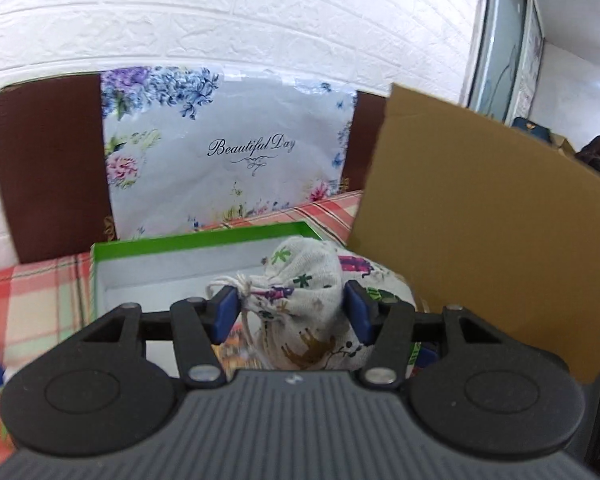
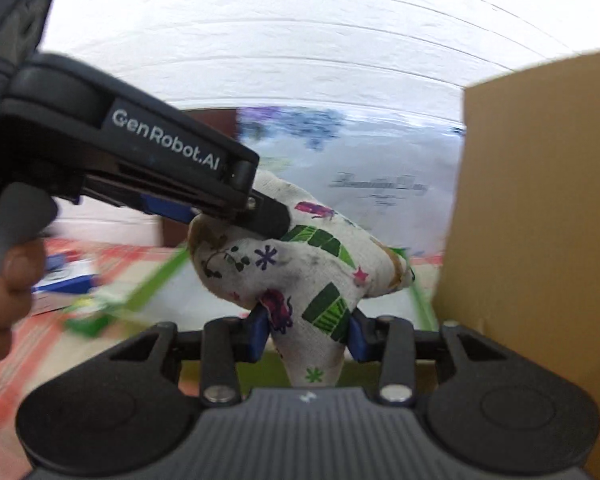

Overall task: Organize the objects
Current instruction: 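Carry the floral bag into the green box and open the left gripper, then move the left gripper to the green card box on the table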

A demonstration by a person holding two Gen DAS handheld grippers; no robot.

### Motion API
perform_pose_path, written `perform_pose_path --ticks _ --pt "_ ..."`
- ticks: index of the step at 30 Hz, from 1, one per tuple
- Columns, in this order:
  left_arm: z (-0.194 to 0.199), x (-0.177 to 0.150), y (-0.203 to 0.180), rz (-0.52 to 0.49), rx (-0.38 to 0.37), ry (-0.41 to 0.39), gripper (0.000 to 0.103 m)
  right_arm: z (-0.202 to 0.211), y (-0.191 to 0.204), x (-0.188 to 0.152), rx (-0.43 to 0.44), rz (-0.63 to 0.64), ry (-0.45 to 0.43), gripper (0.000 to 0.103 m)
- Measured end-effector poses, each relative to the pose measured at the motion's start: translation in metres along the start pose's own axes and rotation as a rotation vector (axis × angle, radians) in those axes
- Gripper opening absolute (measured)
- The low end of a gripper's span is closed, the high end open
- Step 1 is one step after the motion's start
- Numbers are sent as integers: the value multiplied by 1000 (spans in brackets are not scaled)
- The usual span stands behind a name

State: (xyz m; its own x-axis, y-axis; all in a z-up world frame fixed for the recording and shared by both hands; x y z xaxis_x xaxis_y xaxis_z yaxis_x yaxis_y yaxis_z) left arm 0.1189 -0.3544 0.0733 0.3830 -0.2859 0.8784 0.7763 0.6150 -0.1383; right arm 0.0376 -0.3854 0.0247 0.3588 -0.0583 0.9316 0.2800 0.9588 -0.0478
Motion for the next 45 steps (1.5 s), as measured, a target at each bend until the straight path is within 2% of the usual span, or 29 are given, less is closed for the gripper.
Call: perform_pose_path --ticks 3,6,8,10,14,17,19,23,27,30,35,37,40,43,45 --pt "-32 -2 2 -34 60 20 61 -41 -16 -5 -65 -21 41 38" --pt "-56 -10 7 -54 138 77 62 -70 -22 -16 -143 5 91 51" --pt "-56 -18 12 -27 147 103 62 -69 -23 -18 -143 -15 82 63" --pt "-47 -23 14 -19 144 103 62 -56 -22 -18 -130 -22 43 69" --pt "-14 -31 12 -22 148 73 63 -22 -17 -18 -114 -33 -29 69" --pt "19 -39 10 -19 144 43 64 2 -2 -17 -68 -49 -58 69" --pt "38 -47 12 -14 147 34 67 15 10 -21 -29 -52 -41 69" --pt "66 -77 25 2 183 70 67 24 37 -44 102 -79 93 69" --pt "81 -120 60 93 246 170 67 20 63 -69 221 -111 246 69" --pt "97 -147 92 167 306 215 67 18 83 -75 279 -99 297 69" --pt "131 -171 145 283 427 216 67 22 132 -87 389 -2 353 71" --pt "144 -180 169 355 472 214 66 16 151 -86 401 55 352 75" --pt "164 -184 192 401 513 178 66 7 179 -79 442 124 357 74" --pt "177 -189 207 438 511 144 66 -6 204 -67 467 153 348 72" --pt "183 -190 213 454 516 125 66 -19 216 -58 441 174 311 72"
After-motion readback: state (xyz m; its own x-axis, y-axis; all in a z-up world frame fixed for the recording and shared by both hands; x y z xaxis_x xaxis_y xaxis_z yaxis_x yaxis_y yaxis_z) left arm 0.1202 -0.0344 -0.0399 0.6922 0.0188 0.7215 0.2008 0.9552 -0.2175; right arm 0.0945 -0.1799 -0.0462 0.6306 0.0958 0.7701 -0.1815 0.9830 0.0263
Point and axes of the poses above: each gripper's, at about its wrist camera, not at the fingertips, and z roughly against the way its jaws point, y to its left, x to its top, the point moved 7 cm from there along -z, roughly the way its jaws point
